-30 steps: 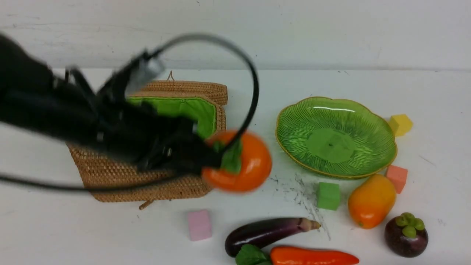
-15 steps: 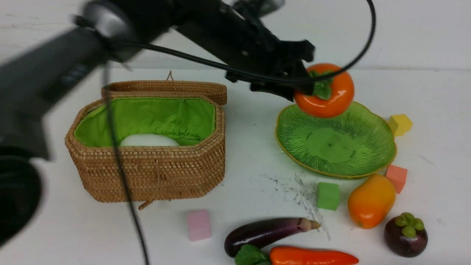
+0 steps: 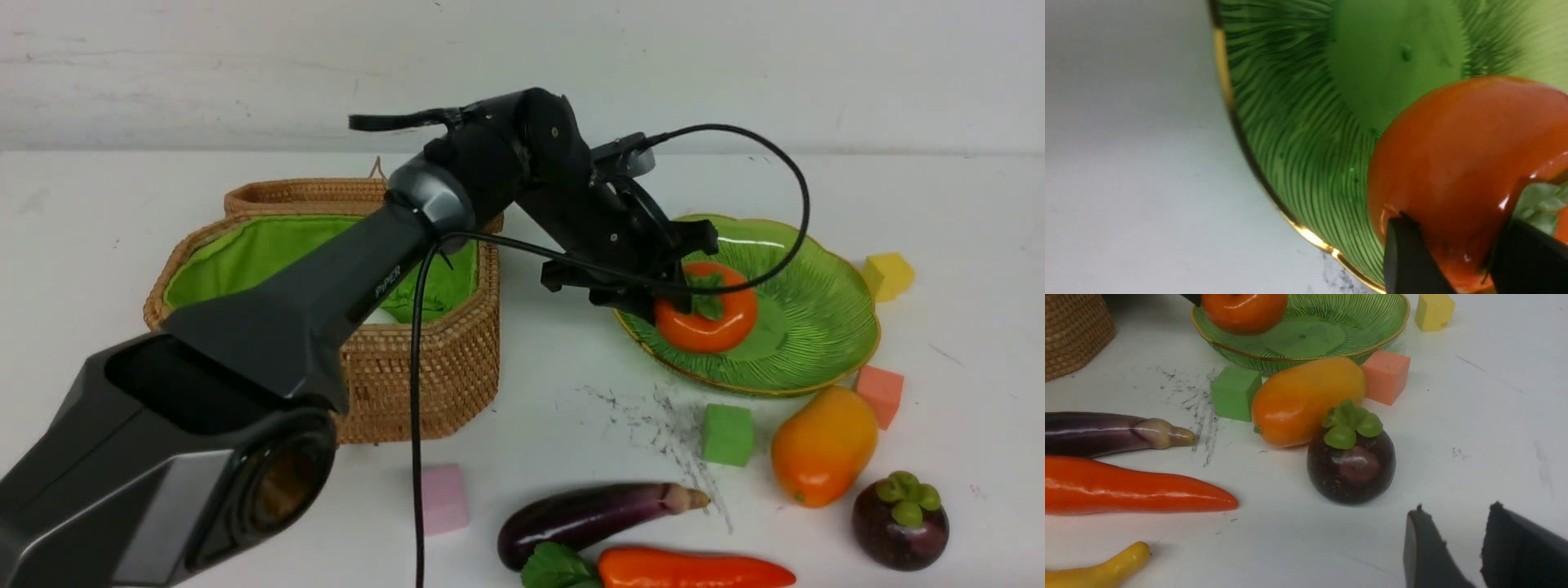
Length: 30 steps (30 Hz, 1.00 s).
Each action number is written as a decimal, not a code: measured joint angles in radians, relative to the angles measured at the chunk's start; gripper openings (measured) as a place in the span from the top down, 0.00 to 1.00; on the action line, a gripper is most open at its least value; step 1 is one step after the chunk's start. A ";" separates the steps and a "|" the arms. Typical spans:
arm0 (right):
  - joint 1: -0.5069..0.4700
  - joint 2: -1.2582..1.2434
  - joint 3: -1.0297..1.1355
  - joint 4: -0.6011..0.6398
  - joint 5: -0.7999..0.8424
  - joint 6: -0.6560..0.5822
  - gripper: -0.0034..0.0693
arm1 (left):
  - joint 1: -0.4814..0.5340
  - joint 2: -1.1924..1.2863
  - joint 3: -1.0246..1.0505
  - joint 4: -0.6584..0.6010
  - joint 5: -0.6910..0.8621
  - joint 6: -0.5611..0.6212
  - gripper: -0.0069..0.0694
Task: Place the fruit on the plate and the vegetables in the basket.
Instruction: Grab a tomato with your left arm and place it on the plate on the right, then use the left arm to grab an eggplant and put it into the left basket
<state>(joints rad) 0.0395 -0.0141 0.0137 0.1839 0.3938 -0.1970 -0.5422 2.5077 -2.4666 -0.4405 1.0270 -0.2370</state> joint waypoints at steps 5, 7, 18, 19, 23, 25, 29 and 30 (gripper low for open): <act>0.000 0.000 0.000 0.000 0.000 0.000 0.62 | 0.000 0.000 -0.007 0.000 0.009 -0.016 0.57; 0.000 0.000 0.000 0.000 0.000 0.000 0.62 | 0.000 0.000 -0.007 0.001 0.032 -0.020 0.53; 0.000 0.000 0.000 0.000 0.000 0.000 0.62 | 0.000 -0.009 -0.010 0.012 0.181 -0.023 0.11; 0.000 0.000 0.000 0.000 0.000 0.000 0.62 | 0.000 -0.014 -0.010 0.019 0.192 -0.022 0.10; 0.000 0.000 0.000 0.000 0.000 0.000 0.62 | 0.002 -0.088 -0.013 0.094 0.217 -0.013 0.10; 0.000 0.000 0.000 0.000 0.000 0.000 0.62 | 0.007 -0.154 -0.015 0.122 0.221 -0.002 0.11; 0.000 0.000 0.000 0.000 0.000 0.000 0.62 | 0.018 -0.312 -0.014 0.138 0.221 0.076 0.16; 0.000 0.000 0.000 0.000 0.000 0.000 0.62 | 0.018 -0.321 -0.011 0.139 0.221 0.081 0.16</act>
<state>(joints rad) 0.0395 -0.0141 0.0137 0.1839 0.3938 -0.1970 -0.5243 2.1862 -2.4779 -0.3016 1.2483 -0.1557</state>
